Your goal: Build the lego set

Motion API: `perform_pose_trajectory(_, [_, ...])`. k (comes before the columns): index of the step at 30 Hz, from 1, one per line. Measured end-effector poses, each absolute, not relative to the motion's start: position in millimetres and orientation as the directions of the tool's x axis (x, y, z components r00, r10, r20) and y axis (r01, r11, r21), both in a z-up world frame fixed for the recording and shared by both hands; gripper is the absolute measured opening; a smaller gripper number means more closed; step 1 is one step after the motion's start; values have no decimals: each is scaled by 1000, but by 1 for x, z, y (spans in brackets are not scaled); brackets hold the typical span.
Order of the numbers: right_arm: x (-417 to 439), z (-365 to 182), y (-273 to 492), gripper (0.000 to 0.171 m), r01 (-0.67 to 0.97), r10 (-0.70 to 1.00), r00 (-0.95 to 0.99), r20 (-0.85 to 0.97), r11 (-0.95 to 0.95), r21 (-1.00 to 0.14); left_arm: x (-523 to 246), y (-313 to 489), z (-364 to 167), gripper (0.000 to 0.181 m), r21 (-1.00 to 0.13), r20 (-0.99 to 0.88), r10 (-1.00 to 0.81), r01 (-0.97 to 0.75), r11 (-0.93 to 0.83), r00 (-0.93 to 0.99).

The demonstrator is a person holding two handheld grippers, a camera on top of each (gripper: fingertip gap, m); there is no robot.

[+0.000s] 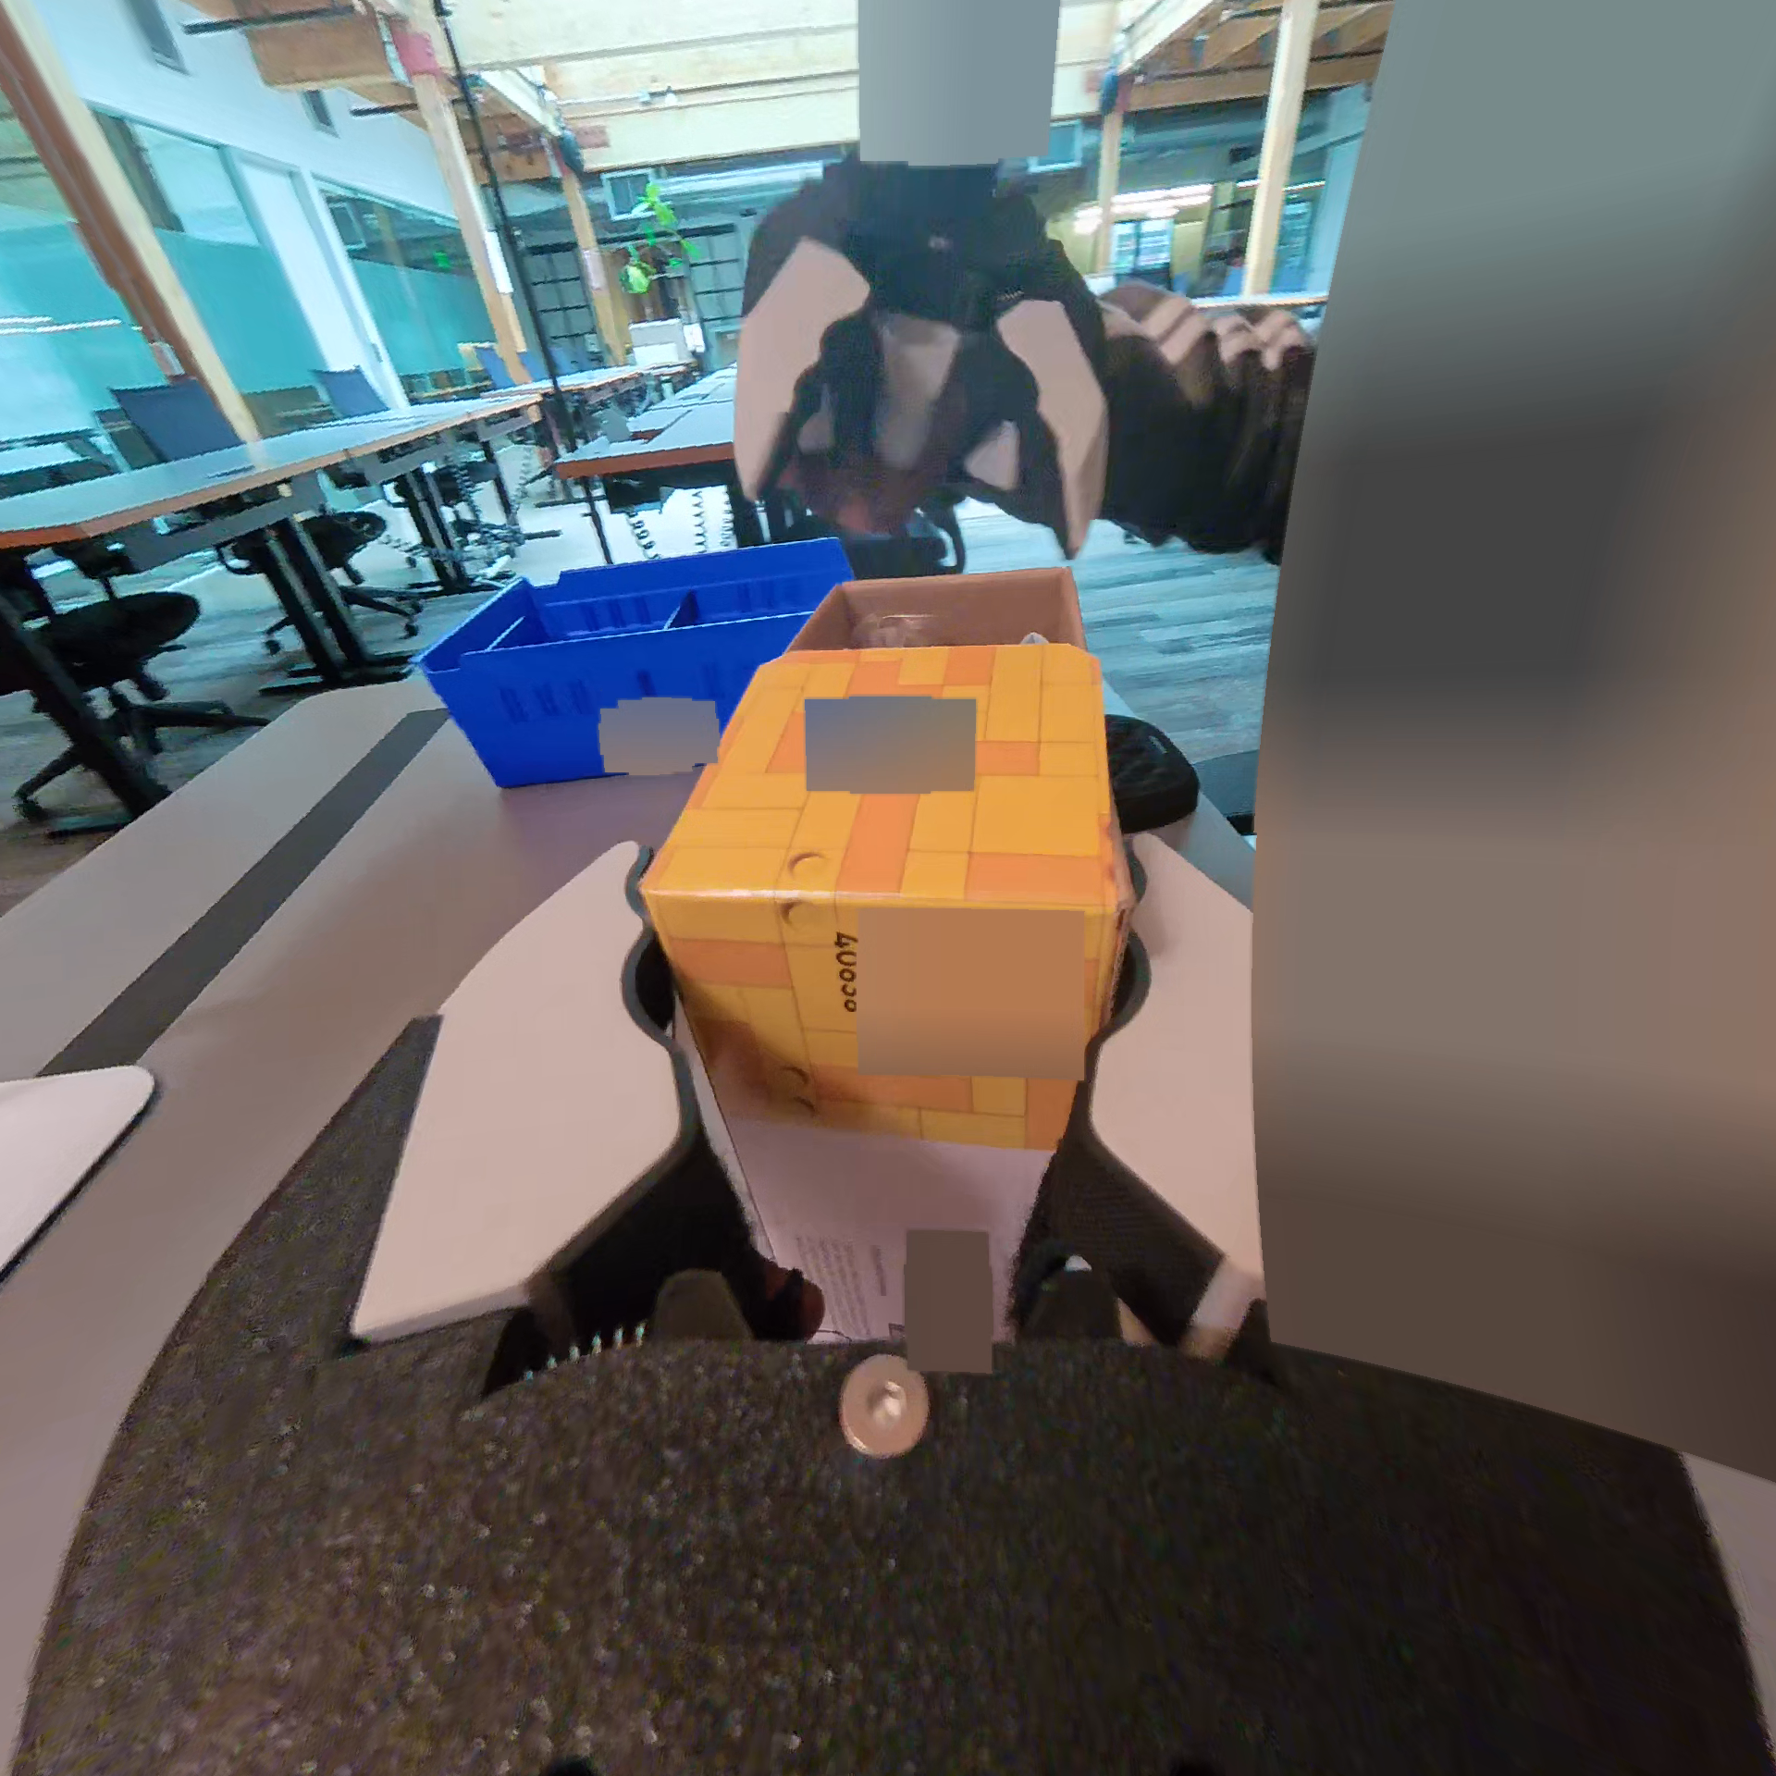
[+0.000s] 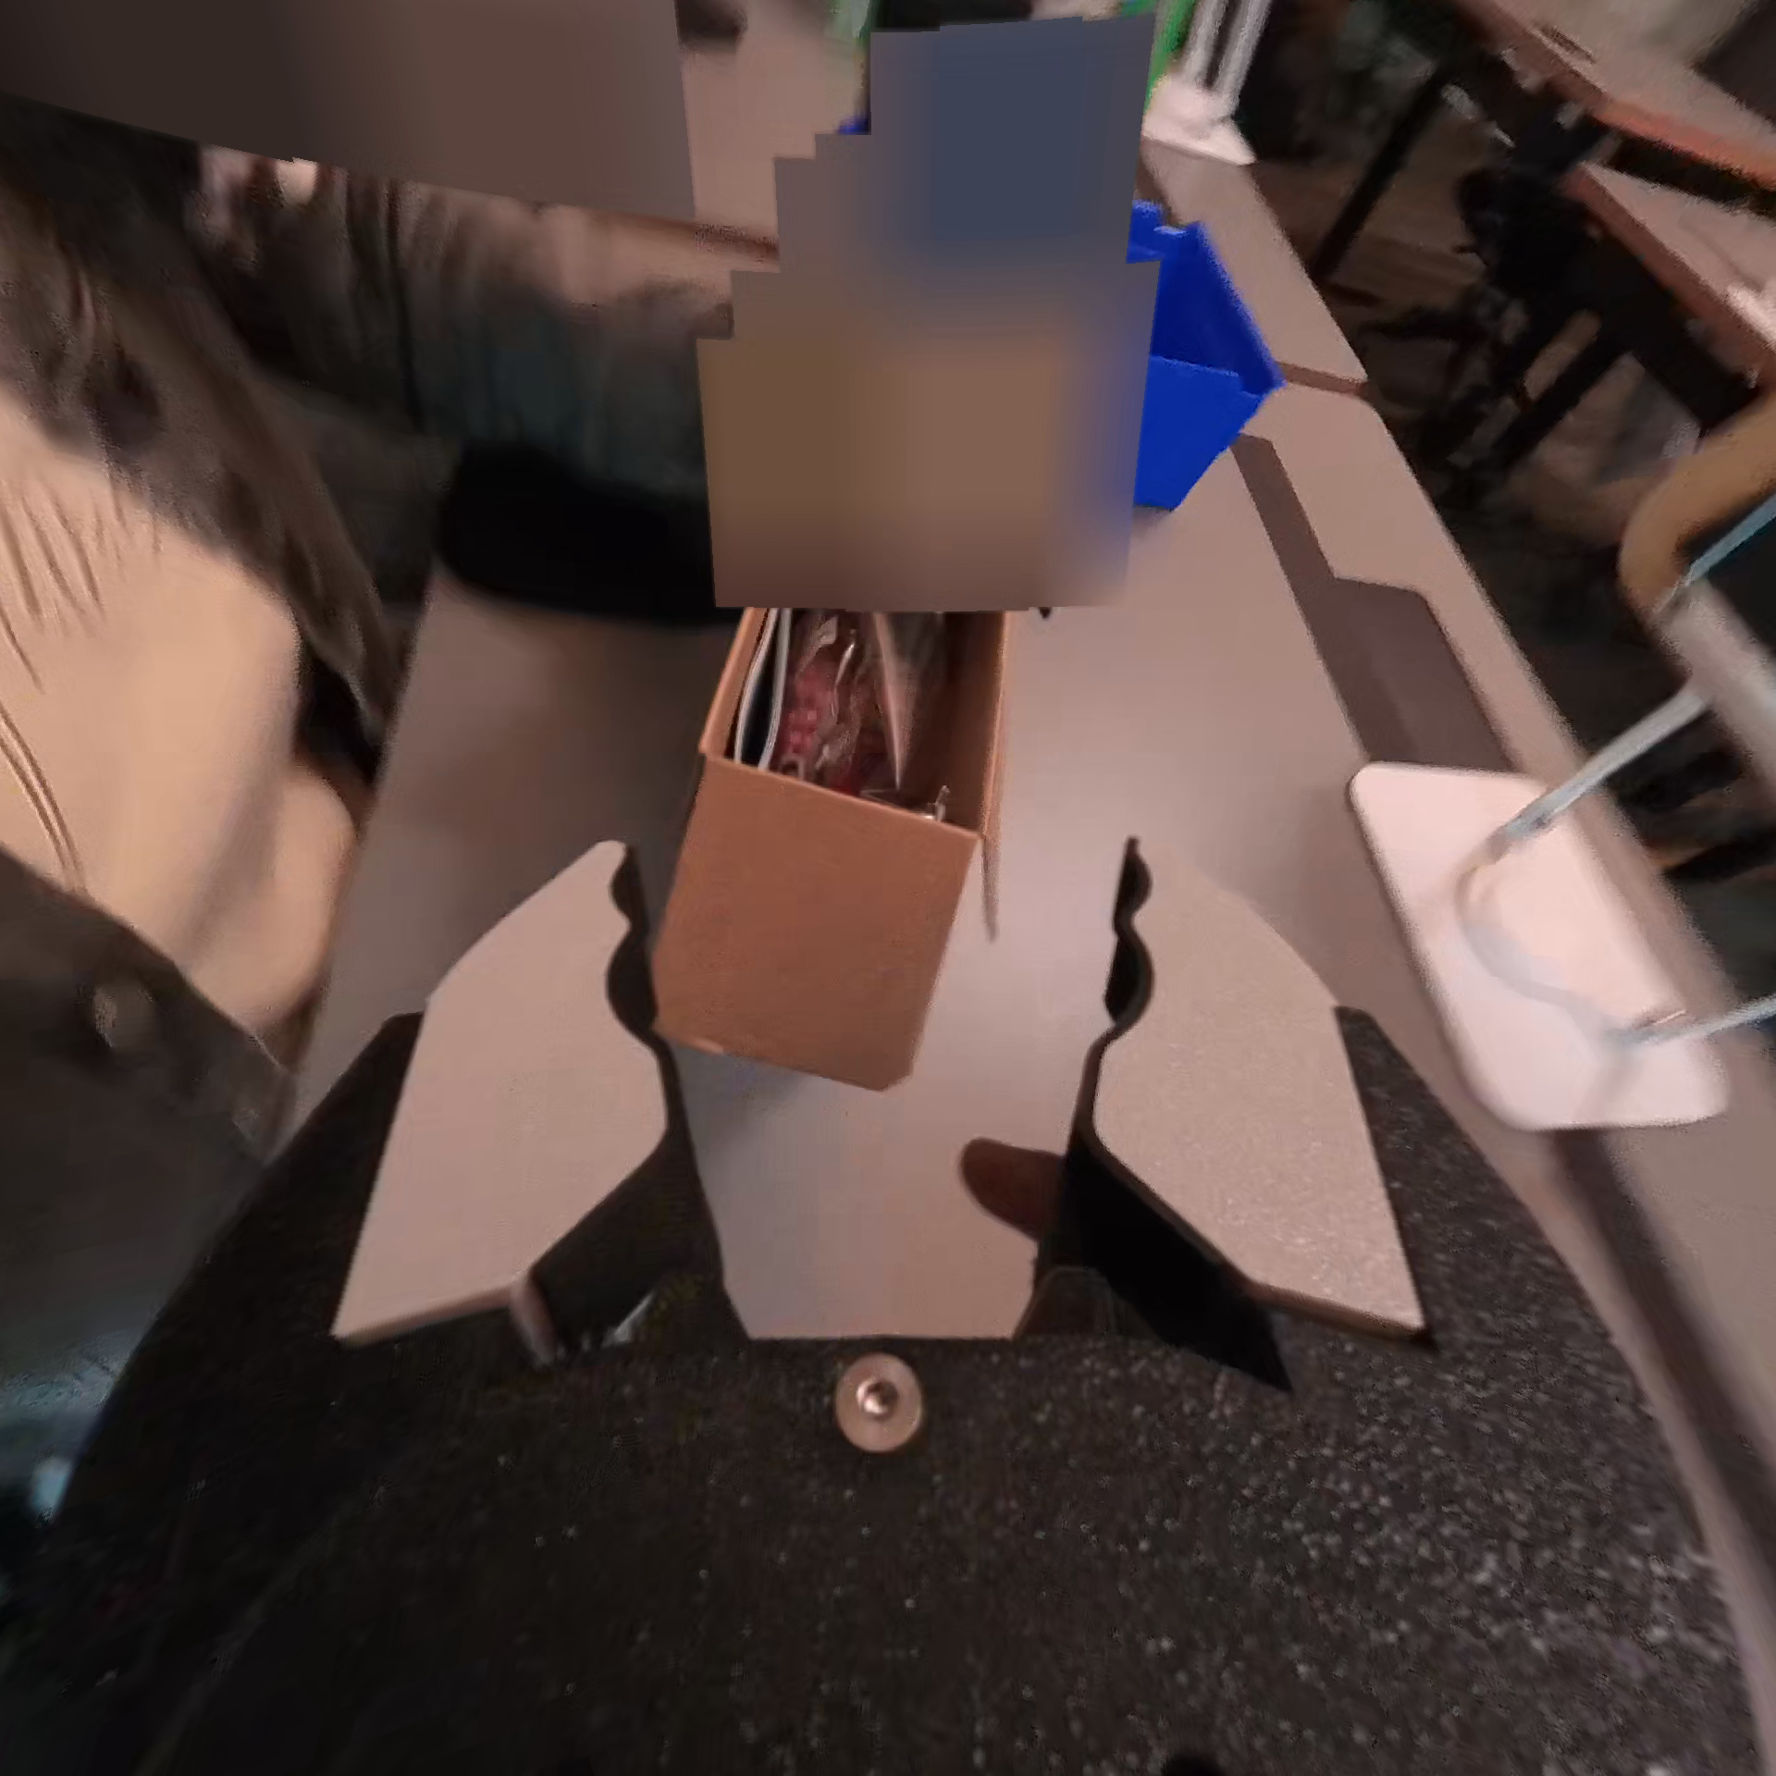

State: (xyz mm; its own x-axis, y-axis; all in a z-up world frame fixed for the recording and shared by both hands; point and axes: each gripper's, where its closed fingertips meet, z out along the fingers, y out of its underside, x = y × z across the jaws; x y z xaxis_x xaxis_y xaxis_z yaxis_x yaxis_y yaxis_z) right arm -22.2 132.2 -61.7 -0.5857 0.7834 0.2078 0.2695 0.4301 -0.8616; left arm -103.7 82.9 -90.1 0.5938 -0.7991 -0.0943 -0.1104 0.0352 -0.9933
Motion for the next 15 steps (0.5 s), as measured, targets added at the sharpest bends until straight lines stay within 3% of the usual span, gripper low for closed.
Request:
perform_pose_trajectory(2, [-24,-72,130,109,324,848,-529,31,236,-916,-103,84,-90,88,-993,-101,-776,-116,35,623])
perform_pose_trajectory(4, [-30,-89,129,114,342,874,-485,12,202,-918,-102,84,-90,88,-992,-107,-756,-123,34,646])
perform_pose_trajectory(12, [-56,-97,114,85,169,856,-506,104,217,-962,-97,86,-89,88,-992,-106,-710,-124,26,696])
perform_pose_trajectory(15, [-56,-96,114,83,131,849,-517,107,201,-971,-96,85,-90,89,-990,-115,-700,-142,20,705])
